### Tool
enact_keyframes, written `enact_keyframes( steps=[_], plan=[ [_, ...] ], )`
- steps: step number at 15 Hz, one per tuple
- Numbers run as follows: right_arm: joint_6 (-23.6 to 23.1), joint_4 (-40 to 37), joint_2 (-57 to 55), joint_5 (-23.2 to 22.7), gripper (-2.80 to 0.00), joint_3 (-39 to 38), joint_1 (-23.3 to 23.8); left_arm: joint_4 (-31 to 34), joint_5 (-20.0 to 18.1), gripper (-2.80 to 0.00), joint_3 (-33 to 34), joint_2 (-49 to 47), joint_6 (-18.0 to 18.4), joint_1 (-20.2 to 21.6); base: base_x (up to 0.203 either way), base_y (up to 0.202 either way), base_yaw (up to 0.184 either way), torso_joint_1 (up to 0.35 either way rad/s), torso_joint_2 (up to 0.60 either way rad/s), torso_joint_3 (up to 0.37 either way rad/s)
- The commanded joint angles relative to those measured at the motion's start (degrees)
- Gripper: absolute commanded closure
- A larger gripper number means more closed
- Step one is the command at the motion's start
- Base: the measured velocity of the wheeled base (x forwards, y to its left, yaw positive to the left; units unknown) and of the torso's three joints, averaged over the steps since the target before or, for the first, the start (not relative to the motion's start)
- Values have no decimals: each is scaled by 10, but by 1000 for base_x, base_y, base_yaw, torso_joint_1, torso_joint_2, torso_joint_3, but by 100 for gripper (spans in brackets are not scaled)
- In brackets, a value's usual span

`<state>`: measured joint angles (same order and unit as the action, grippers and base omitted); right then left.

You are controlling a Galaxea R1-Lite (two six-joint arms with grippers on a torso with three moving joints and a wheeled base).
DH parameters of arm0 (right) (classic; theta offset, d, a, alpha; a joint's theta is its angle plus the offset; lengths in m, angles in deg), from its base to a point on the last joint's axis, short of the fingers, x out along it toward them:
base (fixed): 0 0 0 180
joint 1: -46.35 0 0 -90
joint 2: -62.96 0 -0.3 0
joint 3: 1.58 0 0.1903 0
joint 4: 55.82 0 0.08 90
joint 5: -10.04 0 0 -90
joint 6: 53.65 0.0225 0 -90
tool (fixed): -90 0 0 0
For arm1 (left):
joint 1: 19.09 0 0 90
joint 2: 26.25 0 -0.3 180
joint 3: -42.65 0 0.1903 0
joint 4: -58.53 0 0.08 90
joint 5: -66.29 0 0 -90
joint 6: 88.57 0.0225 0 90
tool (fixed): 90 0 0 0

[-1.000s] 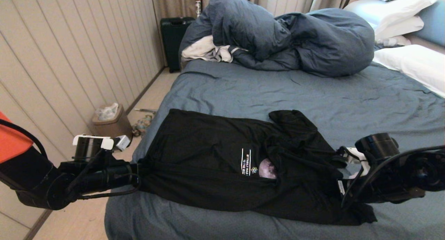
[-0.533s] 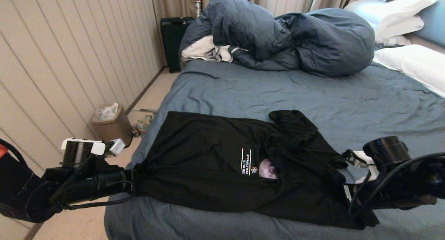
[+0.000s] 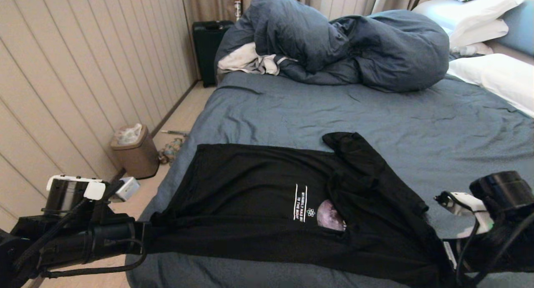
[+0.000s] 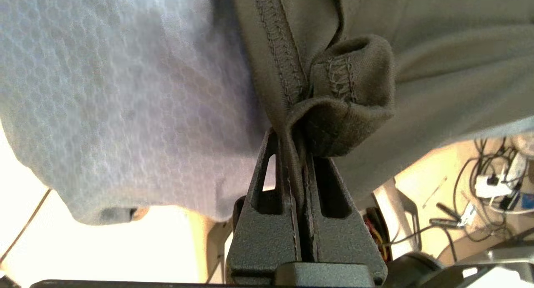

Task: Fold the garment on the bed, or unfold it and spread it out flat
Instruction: Fold the black T-shirt

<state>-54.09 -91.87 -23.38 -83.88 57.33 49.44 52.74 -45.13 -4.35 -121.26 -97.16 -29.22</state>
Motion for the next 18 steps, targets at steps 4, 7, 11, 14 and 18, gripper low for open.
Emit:
enact_keyframes(
  steps=[4,7,11,14,18],
  plan=[
    [-66,-27,27,-4,0,-1,59,-1,-1,0,18,6,34,-1,0,0,0,0,0,0],
    [-85,-36,21,-4,0,-2,70,0,-1,0,17,3,50,0,0,0,0,0,0,0],
    [-85,-30,-7,-4,0,6,69,-8,-3,0,10,-38,57,0,0,0,0,0,0,0],
    [-82,-17,-53,-4,0,37,68,-21,-5,0,-31,-76,52,23,0,0,0,0,0,0],
    [-79,-11,-82,-4,0,57,58,-23,-5,0,-56,-100,52,49,0,0,0,0,0,0]
  ],
)
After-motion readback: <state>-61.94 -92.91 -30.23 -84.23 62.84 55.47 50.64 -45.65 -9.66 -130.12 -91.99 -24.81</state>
